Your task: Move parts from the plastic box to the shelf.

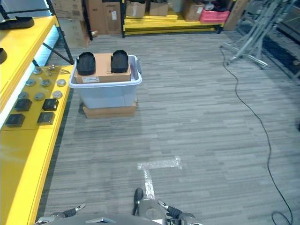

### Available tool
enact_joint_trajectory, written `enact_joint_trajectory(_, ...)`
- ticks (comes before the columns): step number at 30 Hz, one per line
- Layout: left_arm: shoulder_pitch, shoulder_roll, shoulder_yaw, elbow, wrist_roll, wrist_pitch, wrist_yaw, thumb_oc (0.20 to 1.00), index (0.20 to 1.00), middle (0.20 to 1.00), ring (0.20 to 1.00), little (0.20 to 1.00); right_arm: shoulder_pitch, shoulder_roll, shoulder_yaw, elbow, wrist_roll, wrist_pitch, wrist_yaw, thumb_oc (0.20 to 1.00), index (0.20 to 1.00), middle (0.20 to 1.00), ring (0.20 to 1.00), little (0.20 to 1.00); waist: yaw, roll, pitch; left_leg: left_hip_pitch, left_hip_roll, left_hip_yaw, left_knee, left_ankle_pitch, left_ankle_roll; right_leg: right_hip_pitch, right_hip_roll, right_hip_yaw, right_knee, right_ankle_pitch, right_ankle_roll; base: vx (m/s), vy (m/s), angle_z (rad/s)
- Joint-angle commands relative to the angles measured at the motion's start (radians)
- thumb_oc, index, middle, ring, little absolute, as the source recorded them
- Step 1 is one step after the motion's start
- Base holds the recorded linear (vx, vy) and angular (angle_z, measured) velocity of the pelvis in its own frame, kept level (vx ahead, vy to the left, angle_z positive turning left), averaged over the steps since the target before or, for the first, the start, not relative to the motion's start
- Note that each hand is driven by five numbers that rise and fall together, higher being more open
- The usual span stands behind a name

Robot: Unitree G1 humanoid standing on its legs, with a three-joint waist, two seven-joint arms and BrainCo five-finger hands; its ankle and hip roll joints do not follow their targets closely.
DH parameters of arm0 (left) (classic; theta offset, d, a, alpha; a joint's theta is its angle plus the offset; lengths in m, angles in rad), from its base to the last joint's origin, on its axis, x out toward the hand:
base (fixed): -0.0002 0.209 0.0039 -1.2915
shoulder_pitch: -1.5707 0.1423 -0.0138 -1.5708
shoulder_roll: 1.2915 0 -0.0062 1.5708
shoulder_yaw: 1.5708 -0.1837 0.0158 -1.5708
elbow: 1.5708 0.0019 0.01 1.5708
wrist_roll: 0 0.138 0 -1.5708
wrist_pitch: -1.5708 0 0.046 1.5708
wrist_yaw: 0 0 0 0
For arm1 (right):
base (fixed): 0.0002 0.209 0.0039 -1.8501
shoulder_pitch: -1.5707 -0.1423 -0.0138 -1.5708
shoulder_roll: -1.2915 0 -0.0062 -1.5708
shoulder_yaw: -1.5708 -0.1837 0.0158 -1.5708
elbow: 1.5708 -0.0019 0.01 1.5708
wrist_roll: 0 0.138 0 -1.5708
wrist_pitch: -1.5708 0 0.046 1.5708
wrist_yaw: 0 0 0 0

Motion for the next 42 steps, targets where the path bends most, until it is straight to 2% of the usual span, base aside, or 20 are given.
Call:
enact_joint_trajectory(1,-0.032,-0.011,-0.002,-0.014,-0.053,-0.001,0.008,1.000,1.000,1.000,1.000,1.000,-0.021,-0.043,0.032,-0.018,-0.048,-0.023,-0.011,1.000,1.000,1.000,1.000,1.000,0.009,-0.032,0.051,-0.142,0.098,-0.019,0.197,0.114,0.031,0.041,-0.061,0.017,-0.033,-0.027,0.094,0.27,-0.182,-0.14)
enact_joint_trajectory(2,-0.032,-0.010,0.008,-0.020,-0.056,0.003,0.006,1.000,1.000,1.000,1.000,1.000,-0.030,-0.052,0.039,-0.023,-0.075,-0.036,-0.021,1.000,1.000,1.000,1.000,1.000,0.023,-0.038,0.059,-0.217,0.108,-0.010,0.248,0.113,0.037,0.064,-0.063,0.015,-0.032,-0.044,0.083,0.44,-0.190,-0.13)
enact_joint_trajectory(6,-0.019,-0.004,0.013,-0.014,0.007,-0.014,-0.010,1.000,1.000,1.000,1.000,1.000,-0.061,-0.074,0.024,-0.040,0.031,-0.057,-0.054,1.000,1.000,1.000,1.000,1.000,0.054,-0.027,0.074,-0.275,0.094,0.031,0.047,0.080,0.059,0.122,-0.046,0.038,-0.031,-0.082,0.094,0.34,-0.006,-0.20)
enact_joint_trajectory(9,0.006,0.007,0.019,-0.008,0.023,-0.030,-0.013,1.000,1.000,1.000,1.000,1.000,-0.063,-0.086,0.005,-0.058,0.031,-0.038,-0.051,1.000,1.000,1.000,1.000,1.000,0.085,-0.006,0.078,-0.305,0.078,0.006,-0.159,0.153,0.029,0.174,-0.018,0.071,-0.032,-0.116,0.102,0.40,0.103,-0.01)
enact_joint_trajectory(12,0.022,0.017,0.020,-0.003,0.042,-0.048,-0.016,1.000,1.000,1.000,1.000,1.000,-0.058,-0.098,0.016,-0.047,-0.009,-0.026,-0.040,1.000,1.000,1.000,1.000,1.000,0.117,0.004,0.079,-0.346,0.094,0.002,-0.263,0.237,-0.006,0.237,0.005,0.081,-0.048,-0.151,0.095,0.36,0.106,-0.11)
enact_joint_trajectory(14,0.025,0.020,0.022,-0.003,0.050,-0.047,-0.024,1.000,1.000,1.000,1.000,1.000,-0.055,-0.098,0.019,-0.041,-0.005,-0.019,-0.038,1.000,1.000,1.000,1.000,1.000,0.124,0.005,0.075,-0.357,0.103,0.021,-0.283,0.250,-0.011,0.257,0.007,0.076,-0.052,-0.162,0.095,0.32,0.136,-0.27)
enact_joint_trajectory(15,0.029,0.017,0.022,-0.001,0.079,-0.048,-0.032,1.000,1.000,1.000,1.000,1.000,-0.047,-0.096,0.017,-0.029,0.001,-0.011,-0.034,1.000,1.000,1.000,1.000,1.000,0.133,0.007,0.066,-0.376,0.124,0.067,-0.320,0.271,-0.017,0.294,0.009,0.070,-0.053,-0.191,0.096,0.39,0.196,-0.21)
enact_joint_trajectory(17,0.030,0.016,0.031,-0.002,0.085,-0.037,-0.017,1.000,1.000,1.000,1.000,1.000,-0.042,-0.077,0.014,-0.017,-0.001,-0.004,-0.050,1.000,1.000,1.000,1.000,1.000,0.132,-0.005,0.045,-0.359,0.121,0.121,-0.322,0.241,0.013,0.320,-0.006,0.069,-0.025,-0.229,0.113,0.41,0.270,0.01)
enact_joint_trajectory(20,0.008,0.025,0.016,-0.004,0.111,-0.033,-0.044,1.000,1.000,1.000,1.000,1.000,-0.030,-0.054,0.004,0.001,0.027,0.005,-0.041,1.000,1.000,1.000,1.000,1.000,0.122,-0.017,0.024,-0.334,0.100,0.149,-0.306,0.195,0.072,0.288,-0.041,0.045,0.156,-0.194,0.146,0.31,0.260,0.01)
enact_joint_trajectory(22,-0.032,0.034,-0.015,-0.012,0.091,-0.036,-0.021,1.000,1.000,1.000,1.000,1.000,-0.001,-0.033,-0.022,-0.008,0.026,0.000,-0.054,1.000,1.000,1.000,1.000,1.000,0.088,-0.021,0.031,-0.253,0.048,0.132,-0.320,0.136,0.132,0.168,-0.127,0.024,0.525,-0.080,0.223,0.43,0.392,0.20)
enact_joint_trajectory(24,-0.066,0.041,-0.033,-0.016,0.040,-0.040,0.026,1.000,1.000,1.000,1.000,1.000,0.003,-0.019,-0.012,0.007,0.025,-0.024,-0.045,1.000,1.000,1.000,1.000,1.000,0.064,-0.005,0.049,-0.189,0.045,0.116,-0.346,0.111,0.149,0.039,-0.164,0.034,0.667,-0.036,0.227,0.30,0.246,0.29)
enact_joint_trajectory(26,-0.091,0.051,-0.035,-0.032,0.013,-0.054,0.026,1.000,1.000,1.000,1.000,1.000,0.009,-0.009,0.000,0.005,0.001,-0.054,-0.049,1.000,1.000,1.000,1.000,1.000,0.040,0.025,0.062,-0.144,0.068,0.104,-0.381,0.131,0.137,-0.023,-0.140,0.005,0.565,-0.059,0.193,0.28,0.021,0.00)
enact_joint_trajectory(28,-0.127,0.062,-0.043,-0.056,0.003,-0.062,0.026,1.000,1.000,1.000,1.000,1.000,0.010,-0.009,0.012,-0.005,0.019,-0.071,-0.067,1.000,1.000,1.000,1.000,1.000,0.009,0.022,0.069,-0.102,0.075,0.073,-0.404,0.125,0.114,-0.029,-0.112,0.011,0.289,-0.073,0.192,0.33,-0.168,0.95)
enact_joint_trajectory(29,-0.144,0.059,-0.053,-0.066,0.002,-0.063,0.020,1.000,1.000,1.000,1.000,1.000,0.010,-0.018,0.010,-0.012,0.011,-0.095,-0.067,1.000,1.000,1.000,1.000,1.000,-0.020,0.015,0.063,-0.087,0.070,0.034,-0.405,0.108,0.109,-0.047,-0.098,0.074,0.113,-0.041,0.195,0.26,-0.170,1.34)
enact_joint_trajectory(32,-0.130,0.060,-0.045,-0.063,0.004,-0.053,0.014,1.000,1.000,1.000,1.000,1.000,0.011,-0.024,-0.004,-0.010,0.012,-0.095,-0.076,1.000,1.000,1.000,1.000,1.000,-0.031,0.012,0.055,-0.046,0.071,0.031,-0.410,0.081,0.102,-0.047,-0.104,0.087,0.045,-0.005,0.206,0.31,-0.242,1.04)
enact_joint_trajectory(36,-0.059,0.044,-0.022,-0.042,0.041,-0.011,0.015,1.000,1.000,1.000,1.000,1.000,-0.006,-0.049,-0.014,-0.053,0.019,-0.169,-0.194,1.000,1.000,1.000,1.000,1.000,-0.010,-0.018,0.022,-0.046,0.081,0.025,-0.334,0.039,0.095,0.053,-0.081,0.089,-0.041,-0.015,0.175,0.29,-0.358,0.20)
enact_joint_trajectory(37,-0.040,0.042,-0.012,-0.037,0.055,-0.017,0.015,1.000,1.000,1.000,1.000,1.000,-0.011,-0.069,-0.021,-0.086,0.008,-0.223,-0.248,1.000,1.000,1.000,1.000,1.000,-0.007,-0.028,0.025,-0.060,0.086,0.026,-0.284,0.023,0.093,0.066,-0.077,0.093,-0.045,-0.020,0.164,0.16,-0.251,-0.26)
enact_joint_trajectory(40,0.006,0.043,0.000,-0.060,0.037,-0.059,0.022,1.000,1.000,1.000,1.000,1.000,-0.017,-0.157,-0.050,-0.316,0.123,-0.263,-0.332,1.000,1.000,1.000,1.000,1.000,-0.007,-0.048,0.047,-0.131,0.098,0.042,-0.124,-0.005,0.076,0.088,-0.078,0.095,-0.059,-0.031,0.138,0.11,-0.256,-0.43)
enact_joint_trajectory(41,0.036,0.046,0.030,-0.107,0.012,-0.083,0.033,1.000,1.000,1.000,1.000,1.000,0.028,-0.218,-0.100,-0.576,0.128,-0.240,-0.399,1.000,1.000,1.000,1.000,1.000,-0.014,-0.056,0.080,-0.289,0.127,-0.003,0.109,0.119,0.025,0.104,-0.066,0.122,-0.062,-0.041,0.110,0.05,-0.165,-0.51)
enact_joint_trajectory(42,0.039,0.048,0.043,-0.120,0.000,-0.081,0.034,1.000,1.000,1.000,1.000,1.000,0.045,-0.236,-0.125,-0.654,0.121,-0.225,-0.404,1.000,1.000,1.000,1.000,1.000,-0.022,-0.056,0.087,-0.314,0.137,-0.004,0.116,0.131,0.019,0.107,-0.063,0.130,-0.063,-0.042,0.110,0.06,-0.019,-0.23)
